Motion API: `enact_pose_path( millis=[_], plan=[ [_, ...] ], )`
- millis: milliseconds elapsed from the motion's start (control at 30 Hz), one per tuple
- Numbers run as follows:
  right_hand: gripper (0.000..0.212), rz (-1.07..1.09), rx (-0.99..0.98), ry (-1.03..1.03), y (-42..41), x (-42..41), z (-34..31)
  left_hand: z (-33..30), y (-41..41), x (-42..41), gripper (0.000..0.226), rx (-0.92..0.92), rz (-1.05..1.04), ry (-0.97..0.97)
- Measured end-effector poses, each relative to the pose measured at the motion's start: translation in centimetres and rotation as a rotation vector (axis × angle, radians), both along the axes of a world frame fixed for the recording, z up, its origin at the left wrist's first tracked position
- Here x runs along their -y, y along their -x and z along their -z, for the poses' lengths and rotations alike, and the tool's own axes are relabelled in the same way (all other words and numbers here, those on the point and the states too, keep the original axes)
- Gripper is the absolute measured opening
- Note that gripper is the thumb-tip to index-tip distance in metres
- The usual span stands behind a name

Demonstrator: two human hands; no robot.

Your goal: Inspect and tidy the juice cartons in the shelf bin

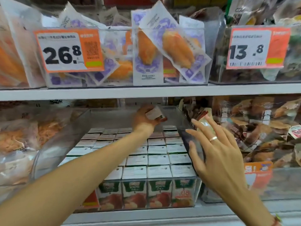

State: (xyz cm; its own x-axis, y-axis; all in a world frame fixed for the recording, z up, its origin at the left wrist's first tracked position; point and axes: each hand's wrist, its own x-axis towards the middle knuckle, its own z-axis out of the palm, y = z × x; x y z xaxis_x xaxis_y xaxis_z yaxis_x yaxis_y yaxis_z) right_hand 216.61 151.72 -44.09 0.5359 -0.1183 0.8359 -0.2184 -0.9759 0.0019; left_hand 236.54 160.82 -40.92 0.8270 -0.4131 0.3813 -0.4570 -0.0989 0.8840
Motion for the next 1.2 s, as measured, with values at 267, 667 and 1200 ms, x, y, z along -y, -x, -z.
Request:
enact_pose_path(
  millis=[267, 667, 1200],
  plan=[
    [0.033, -0.013, 0.073, -0.013, -0.2, -0.1, 0.2, 0.1, -3.3, 2.8, 0.046, 0.469, -0.044, -0.574],
    [0.034, 0.007, 0.089, -0.025, -0.3, -0.3, 0.2, 1.0, -4.4, 4.9, 0.027, 0.396, 0.230, -0.605],
    [0.033, 0.017, 0.045, 0.018, -0.4, -0.1, 0.1, 1.1, -3.3, 4.0, 0.040, 0.325, 0.225, -0.833]
  ],
)
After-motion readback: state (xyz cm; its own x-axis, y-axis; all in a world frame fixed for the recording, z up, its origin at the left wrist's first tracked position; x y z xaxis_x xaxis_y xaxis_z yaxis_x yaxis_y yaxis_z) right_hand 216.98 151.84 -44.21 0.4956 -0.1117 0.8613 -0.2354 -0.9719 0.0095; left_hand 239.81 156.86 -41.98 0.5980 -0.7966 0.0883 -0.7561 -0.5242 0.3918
